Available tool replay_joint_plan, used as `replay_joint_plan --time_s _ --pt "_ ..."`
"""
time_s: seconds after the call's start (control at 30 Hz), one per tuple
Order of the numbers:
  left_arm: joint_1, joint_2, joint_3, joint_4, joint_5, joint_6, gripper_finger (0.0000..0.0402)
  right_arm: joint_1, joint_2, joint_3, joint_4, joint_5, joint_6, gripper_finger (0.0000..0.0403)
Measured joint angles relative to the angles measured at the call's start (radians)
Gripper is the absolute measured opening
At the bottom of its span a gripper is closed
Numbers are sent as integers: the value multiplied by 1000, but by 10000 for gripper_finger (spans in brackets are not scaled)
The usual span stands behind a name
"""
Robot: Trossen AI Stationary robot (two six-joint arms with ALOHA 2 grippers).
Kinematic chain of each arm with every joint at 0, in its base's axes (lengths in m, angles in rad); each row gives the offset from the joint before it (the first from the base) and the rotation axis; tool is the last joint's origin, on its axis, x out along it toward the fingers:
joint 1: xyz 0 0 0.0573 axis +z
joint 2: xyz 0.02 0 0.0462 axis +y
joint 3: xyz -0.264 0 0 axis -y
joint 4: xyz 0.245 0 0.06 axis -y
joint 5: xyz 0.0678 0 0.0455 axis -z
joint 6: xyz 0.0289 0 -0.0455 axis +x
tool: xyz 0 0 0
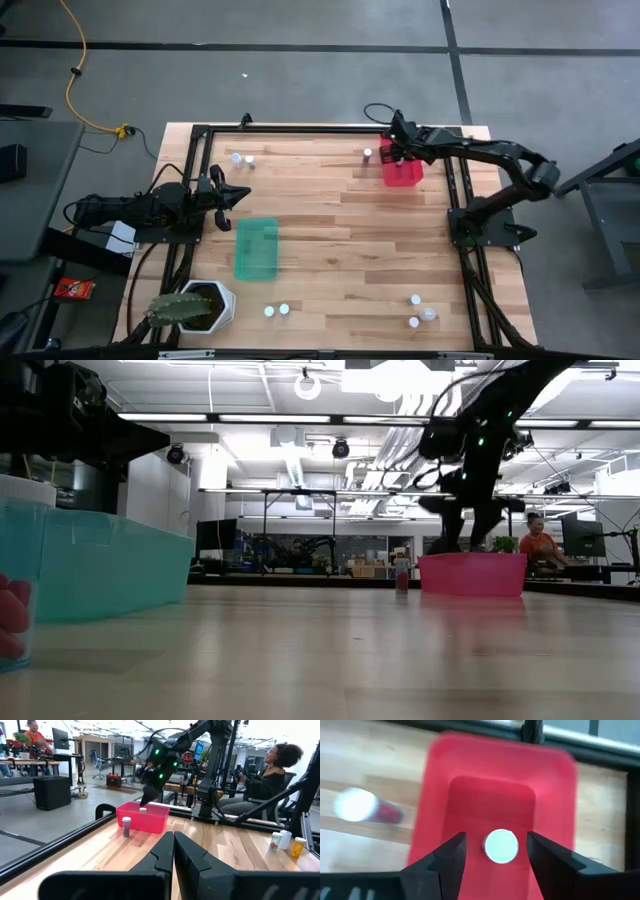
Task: Pick and place medicine bottles into bin by pill shape (circle, oval)
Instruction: Put the orange tablet bottle into the red bin
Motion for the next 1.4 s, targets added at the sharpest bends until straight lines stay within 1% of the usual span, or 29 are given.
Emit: replay_joint_plan --time_s 0.1,0.17,0.27,0.37,0.43,0.53,0.63,0.7,0.83,0.93,1.0,1.07,1.17,1.4 --pt "0 0 0 0 0 0 3 44 -115 0 -15 7 -31 200" --pt "0 0 0 0 0 0 3 93 -194 0 -14 -3 -59 200" --pt "0 0 0 0 0 0 3 194 -302 -5 38 -61 -85 200" --pt "0 0 0 0 0 0 3 318 -384 -23 141 -119 -86 200" --pt "0 0 0 1 0 0 3 401 -419 -30 222 -133 -88 200" --pt "0 0 0 18 0 0 3 502 -438 -30 321 -132 -111 200" --pt "0 0 0 57 5 -108 3 566 -440 -30 391 -131 -131 200" --pt "0 0 0 104 10 -213 3 591 -439 -30 404 -131 -142 200" --pt "0 0 0 225 -11 -378 3 618 -439 -31 408 -128 -176 200" --pt "1 7 1 339 -47 -422 4 623 -439 -31 431 -128 -176 200" --pt "1 26 23 343 -53 -443 9 623 -439 -31 446 -128 -176 200" --pt "1 66 68 312 -53 -447 20 623 -439 -31 466 -128 -181 200" --pt "1 170 157 243 -53 -436 46 623 -439 -31 491 -130 -184 200" --pt "1 443 421 119 -58 -280 138 622 -439 -31 495 -154 -184 200"
